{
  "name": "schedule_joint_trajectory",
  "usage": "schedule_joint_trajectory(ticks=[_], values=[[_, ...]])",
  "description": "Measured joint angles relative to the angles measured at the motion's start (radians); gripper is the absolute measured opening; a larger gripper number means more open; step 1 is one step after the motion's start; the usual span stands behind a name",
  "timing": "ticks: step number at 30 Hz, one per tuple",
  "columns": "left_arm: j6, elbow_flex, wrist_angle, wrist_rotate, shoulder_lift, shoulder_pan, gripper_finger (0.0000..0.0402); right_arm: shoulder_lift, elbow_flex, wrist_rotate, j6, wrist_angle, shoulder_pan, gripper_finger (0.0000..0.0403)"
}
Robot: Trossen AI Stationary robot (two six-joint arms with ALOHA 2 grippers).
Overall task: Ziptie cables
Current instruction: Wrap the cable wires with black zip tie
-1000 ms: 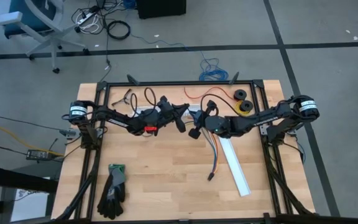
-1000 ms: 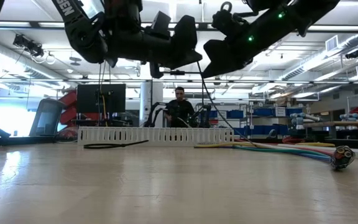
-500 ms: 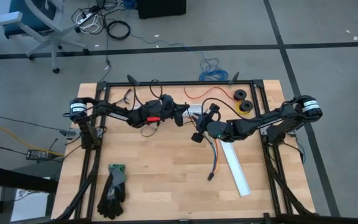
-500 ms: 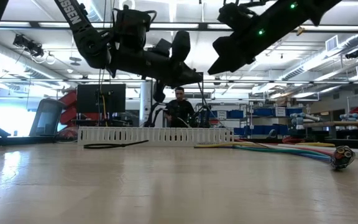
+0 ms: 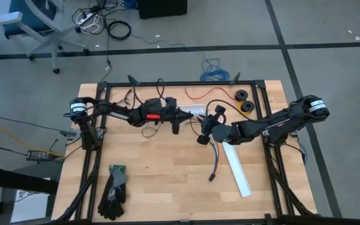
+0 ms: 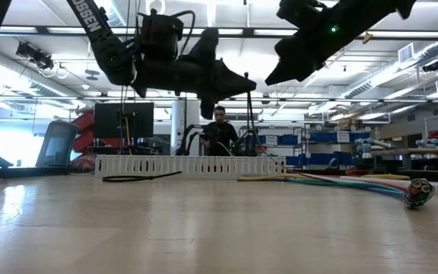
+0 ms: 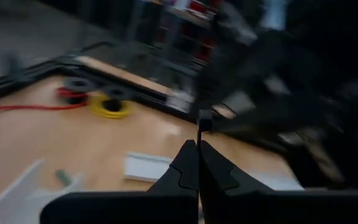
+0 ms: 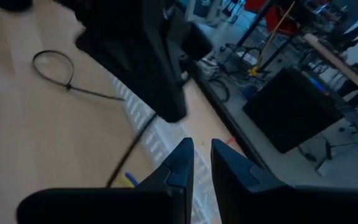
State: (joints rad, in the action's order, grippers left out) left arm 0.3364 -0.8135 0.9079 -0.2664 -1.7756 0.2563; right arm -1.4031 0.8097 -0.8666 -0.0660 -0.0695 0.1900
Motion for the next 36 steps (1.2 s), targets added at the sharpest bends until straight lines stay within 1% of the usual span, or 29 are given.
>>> schedule_joint_trajectory(ticks=[2,5,7,10,12,14,18,21,24,27,30,33,34,36], values=[[-0.035,0.000,0.007,-0.093,0.000,0.010,0.0000,0.006,0.000,0.038,0.018,0.019,-0.008,0.0041],[-0.081,0.000,-0.005,-0.194,0.000,0.024,0.0000,0.010,0.000,0.143,0.017,0.026,-0.027,0.0038],[-0.130,0.000,-0.039,-0.250,0.000,0.037,0.0000,0.010,0.000,0.225,-0.004,0.027,-0.041,0.0035],[-0.191,0.000,-0.128,-0.385,0.000,0.061,0.0000,0.010,0.000,0.313,-0.077,0.028,-0.058,0.0032],[-0.199,0.000,-0.184,-0.483,0.000,0.076,0.0000,0.010,0.000,0.333,-0.150,0.018,-0.062,0.0031],[-0.188,0.000,-0.228,-0.548,0.000,0.089,0.0000,0.010,0.000,0.345,-0.244,0.007,-0.062,0.0029],[-0.130,0.000,-0.279,-0.608,0.000,0.113,0.0000,0.004,0.000,0.400,-0.510,-0.010,-0.062,0.0025],[-0.055,0.000,-0.293,-0.637,0.000,0.132,0.0000,-0.013,0.000,0.408,-0.702,-0.030,-0.062,0.0023],[0.022,0.000,-0.306,-0.637,0.000,0.144,0.0000,-0.055,0.000,0.391,-0.900,-0.102,-0.061,0.0022],[0.047,0.000,-0.322,-0.636,0.000,0.149,0.0001,-0.116,0.008,0.369,-1.085,-0.223,-0.049,0.0022],[0.061,0.000,-0.342,-0.635,0.000,0.149,0.0001,-0.184,0.009,0.287,-1.275,-0.334,-0.033,0.0022],[0.061,0.000,-0.385,-0.636,0.000,0.149,0.0001,-0.229,0.010,0.181,-1.401,-0.425,-0.017,0.0022],[0.062,0.000,-0.403,-0.636,0.000,0.150,0.0001,-0.243,0.010,0.167,-1.435,-0.448,-0.015,0.0022],[0.077,0.000,-0.420,-0.636,0.000,0.151,0.0001,-0.255,0.009,0.166,-1.495,-0.439,-0.011,0.0022]])
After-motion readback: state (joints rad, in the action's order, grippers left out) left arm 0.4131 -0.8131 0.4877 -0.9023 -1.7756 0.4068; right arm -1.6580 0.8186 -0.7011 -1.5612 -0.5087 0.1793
